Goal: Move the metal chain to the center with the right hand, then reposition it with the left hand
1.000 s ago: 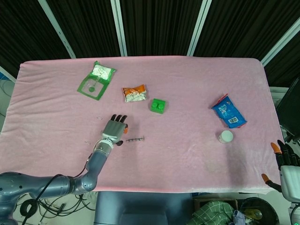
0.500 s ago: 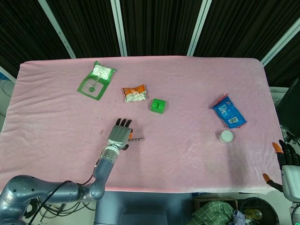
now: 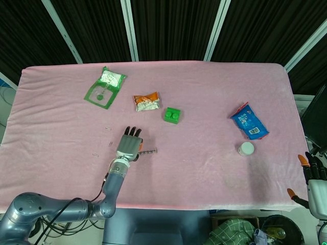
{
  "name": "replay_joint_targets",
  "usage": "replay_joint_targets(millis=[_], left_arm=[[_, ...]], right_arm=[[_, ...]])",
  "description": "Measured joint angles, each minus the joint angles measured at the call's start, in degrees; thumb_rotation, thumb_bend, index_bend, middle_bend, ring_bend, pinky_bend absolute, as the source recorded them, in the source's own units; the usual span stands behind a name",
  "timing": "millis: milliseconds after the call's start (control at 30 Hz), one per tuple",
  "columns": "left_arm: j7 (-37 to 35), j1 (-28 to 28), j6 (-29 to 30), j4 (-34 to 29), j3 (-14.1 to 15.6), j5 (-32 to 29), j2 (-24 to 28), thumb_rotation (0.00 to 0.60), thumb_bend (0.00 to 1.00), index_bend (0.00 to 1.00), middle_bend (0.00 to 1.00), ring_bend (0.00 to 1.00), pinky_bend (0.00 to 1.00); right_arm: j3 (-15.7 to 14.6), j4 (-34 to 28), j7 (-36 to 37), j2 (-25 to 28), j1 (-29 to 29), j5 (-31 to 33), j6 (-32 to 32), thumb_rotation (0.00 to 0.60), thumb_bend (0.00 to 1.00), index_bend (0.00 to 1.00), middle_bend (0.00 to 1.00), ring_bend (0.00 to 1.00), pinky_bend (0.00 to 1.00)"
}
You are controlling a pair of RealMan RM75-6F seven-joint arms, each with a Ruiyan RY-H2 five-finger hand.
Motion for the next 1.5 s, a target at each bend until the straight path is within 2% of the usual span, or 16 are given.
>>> replay_joint_targets(millis=[600, 867, 1500], left_arm=[[-0.59, 0.32, -1.2, 3.22, -1.1, 1.03, -1.81, 0.6, 0.31, 0.58, 0.11, 0.0, 0.0], [-0.14, 0.36, -1.07, 3.76, -1.09, 2.14, -2.44, 0.6, 0.31, 0.55, 0.11, 0.0, 0.0], [1.88, 0.61, -1.04, 5.25, -1.39, 2.12, -3.36, 0.6, 0.34, 0.58, 0.12, 0.0, 0.0]], right_arm=[[0.37, -0.1, -0.28, -0.02, -0.09, 0.16, -0.4, 0.6, 0.11, 0.01, 0.0, 0.0, 0.18], [0.47, -0.33, -0.47, -0.01, -0.14, 0.27, -0.55, 0.6, 0.11, 0.01, 0.0, 0.0, 0.18], [0.59, -0.4, -0.71, -0.08, -0.15, 0.13, -0.84, 0.6, 0.11, 0.01, 0.0, 0.0, 0.18]])
